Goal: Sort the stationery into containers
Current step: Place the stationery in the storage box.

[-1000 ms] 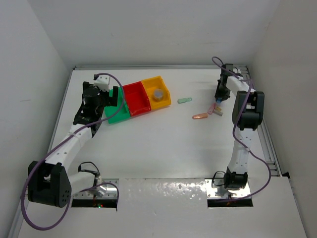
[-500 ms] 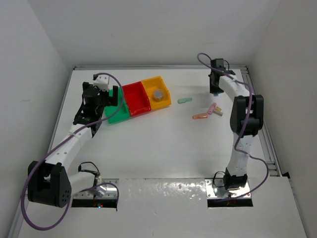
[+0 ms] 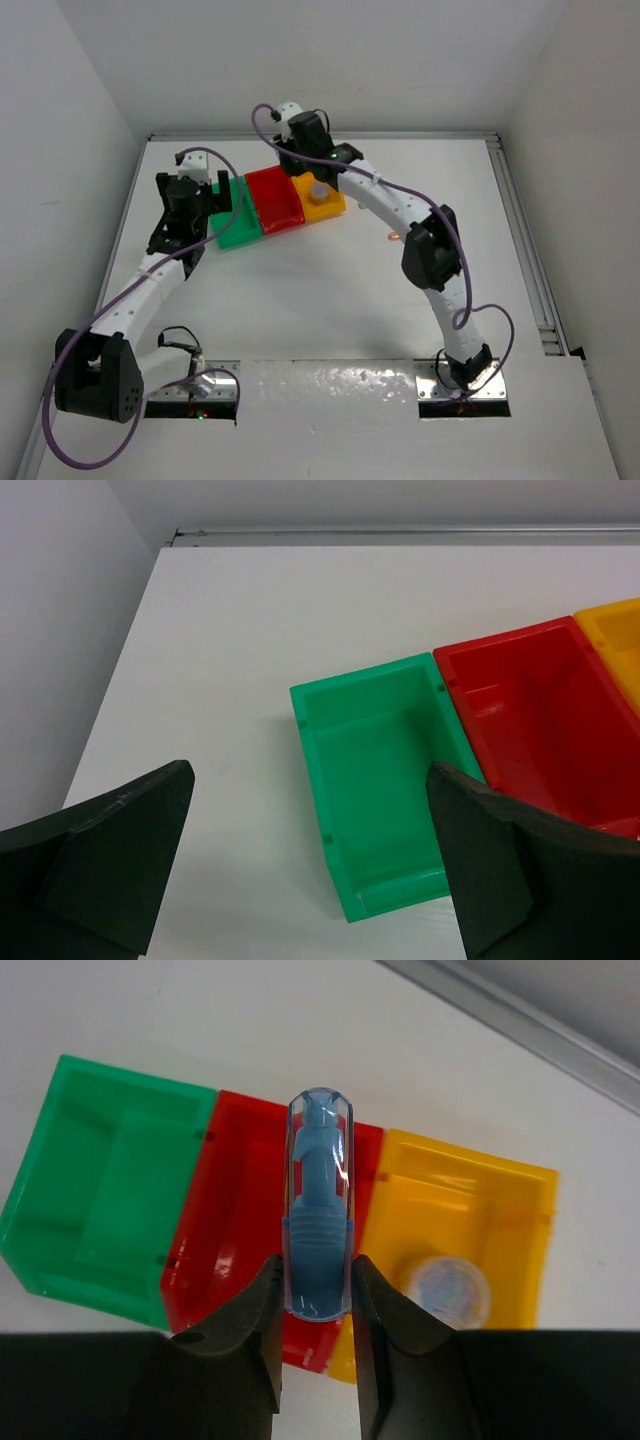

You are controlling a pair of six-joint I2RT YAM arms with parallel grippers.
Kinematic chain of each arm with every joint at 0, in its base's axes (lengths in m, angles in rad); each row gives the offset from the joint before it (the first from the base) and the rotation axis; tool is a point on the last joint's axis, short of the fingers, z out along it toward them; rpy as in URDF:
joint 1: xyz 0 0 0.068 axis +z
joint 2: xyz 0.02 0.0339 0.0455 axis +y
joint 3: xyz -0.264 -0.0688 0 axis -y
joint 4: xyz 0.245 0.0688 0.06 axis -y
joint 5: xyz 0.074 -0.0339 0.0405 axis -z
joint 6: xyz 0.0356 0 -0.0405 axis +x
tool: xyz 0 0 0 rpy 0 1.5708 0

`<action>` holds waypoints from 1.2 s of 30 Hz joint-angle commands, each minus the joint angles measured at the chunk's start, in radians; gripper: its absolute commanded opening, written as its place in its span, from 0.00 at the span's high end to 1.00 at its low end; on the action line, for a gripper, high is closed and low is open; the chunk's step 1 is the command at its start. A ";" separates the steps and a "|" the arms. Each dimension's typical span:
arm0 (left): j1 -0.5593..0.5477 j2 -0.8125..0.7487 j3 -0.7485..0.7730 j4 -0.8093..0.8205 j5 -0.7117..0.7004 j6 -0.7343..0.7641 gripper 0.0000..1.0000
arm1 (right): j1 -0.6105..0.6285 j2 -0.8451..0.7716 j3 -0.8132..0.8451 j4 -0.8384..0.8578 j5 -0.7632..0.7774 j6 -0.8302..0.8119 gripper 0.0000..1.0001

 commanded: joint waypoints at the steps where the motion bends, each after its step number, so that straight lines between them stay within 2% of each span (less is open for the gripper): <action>1: 0.005 -0.038 -0.021 0.017 -0.043 -0.024 0.00 | 0.021 0.053 0.017 0.115 -0.029 0.030 1.00; 4: 0.005 -0.046 -0.033 0.018 -0.046 -0.033 0.00 | 0.032 0.088 0.009 0.161 -0.047 0.062 1.00; 9: 0.005 -0.055 -0.053 0.024 -0.046 -0.044 0.00 | 0.053 0.177 0.041 0.138 -0.055 0.079 1.00; 22: 0.005 -0.062 -0.075 0.046 -0.056 -0.038 0.00 | 0.090 0.222 -0.026 0.145 0.025 0.169 0.99; 28: 0.007 -0.061 -0.076 0.056 -0.060 -0.029 0.00 | 0.095 0.229 -0.033 0.150 0.041 0.188 0.83; 29: 0.005 -0.061 -0.078 0.056 -0.060 -0.029 0.00 | 0.095 0.228 -0.036 0.153 0.041 0.186 0.76; 32: 0.007 -0.061 -0.078 0.063 -0.060 -0.026 0.00 | 0.095 0.222 -0.036 0.154 0.031 0.177 0.65; 33: 0.005 -0.062 -0.078 0.066 -0.060 -0.027 0.00 | 0.093 0.219 -0.036 0.153 0.026 0.176 0.58; 36: 0.005 -0.059 -0.078 0.069 -0.060 -0.024 0.00 | 0.095 0.193 -0.033 0.165 0.008 0.163 0.52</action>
